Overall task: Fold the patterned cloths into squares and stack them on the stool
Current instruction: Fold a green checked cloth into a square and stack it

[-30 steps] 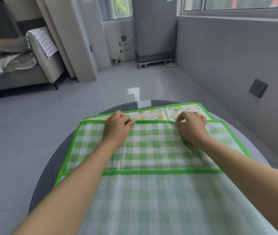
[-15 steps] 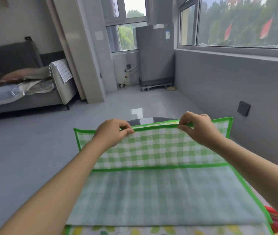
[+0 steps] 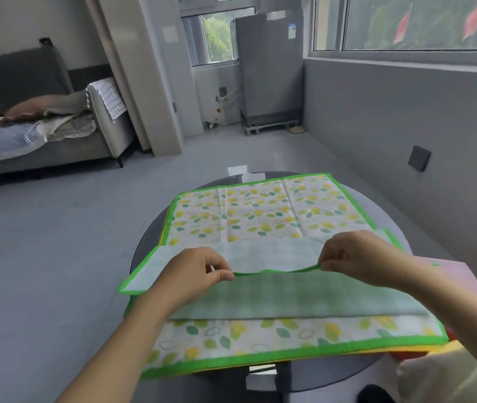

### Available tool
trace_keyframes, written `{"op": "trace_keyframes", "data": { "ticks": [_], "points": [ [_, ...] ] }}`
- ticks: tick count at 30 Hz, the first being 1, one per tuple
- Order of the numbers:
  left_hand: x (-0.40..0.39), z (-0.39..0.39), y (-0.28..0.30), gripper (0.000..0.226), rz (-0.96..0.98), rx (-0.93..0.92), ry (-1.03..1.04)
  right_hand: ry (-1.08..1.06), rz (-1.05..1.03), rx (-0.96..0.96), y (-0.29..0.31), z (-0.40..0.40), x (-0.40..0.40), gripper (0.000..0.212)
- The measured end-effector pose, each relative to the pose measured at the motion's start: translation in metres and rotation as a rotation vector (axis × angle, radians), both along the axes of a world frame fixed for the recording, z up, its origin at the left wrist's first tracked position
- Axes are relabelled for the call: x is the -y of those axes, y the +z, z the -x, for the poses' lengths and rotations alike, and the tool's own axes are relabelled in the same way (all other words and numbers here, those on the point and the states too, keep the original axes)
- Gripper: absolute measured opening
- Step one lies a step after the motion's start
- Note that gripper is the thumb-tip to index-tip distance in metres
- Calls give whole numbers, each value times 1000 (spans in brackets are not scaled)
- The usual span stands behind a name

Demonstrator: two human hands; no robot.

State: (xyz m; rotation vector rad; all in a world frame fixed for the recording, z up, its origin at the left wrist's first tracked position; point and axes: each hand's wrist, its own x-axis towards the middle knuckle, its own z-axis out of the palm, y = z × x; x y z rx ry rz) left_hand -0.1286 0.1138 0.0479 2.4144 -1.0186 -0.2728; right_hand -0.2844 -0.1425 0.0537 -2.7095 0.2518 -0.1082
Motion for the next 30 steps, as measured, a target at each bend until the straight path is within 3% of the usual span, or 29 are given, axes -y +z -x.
{"op": "trace_keyframes", "data": {
  "ticks": [9,15,20,24,30],
  "points": [
    [-6,8,-28,9,-196,65,-97,128,14,-118,-32,10,-4,5],
    [-7,9,-33,9,-189,-1,-92,133,-37,-121,-35,13,-3,15],
    [-7,10,-36,17,-189,-108,-95,139,-91,-133,-39,16,-5,10],
    [-5,11,-33,20,-201,-97,-111,143,-81,-157,-44,17,-5,23],
    [-2,13,-34,22,-231,-85,-113,150,-37,-113,-45,18,-8,25]
  ]
}}
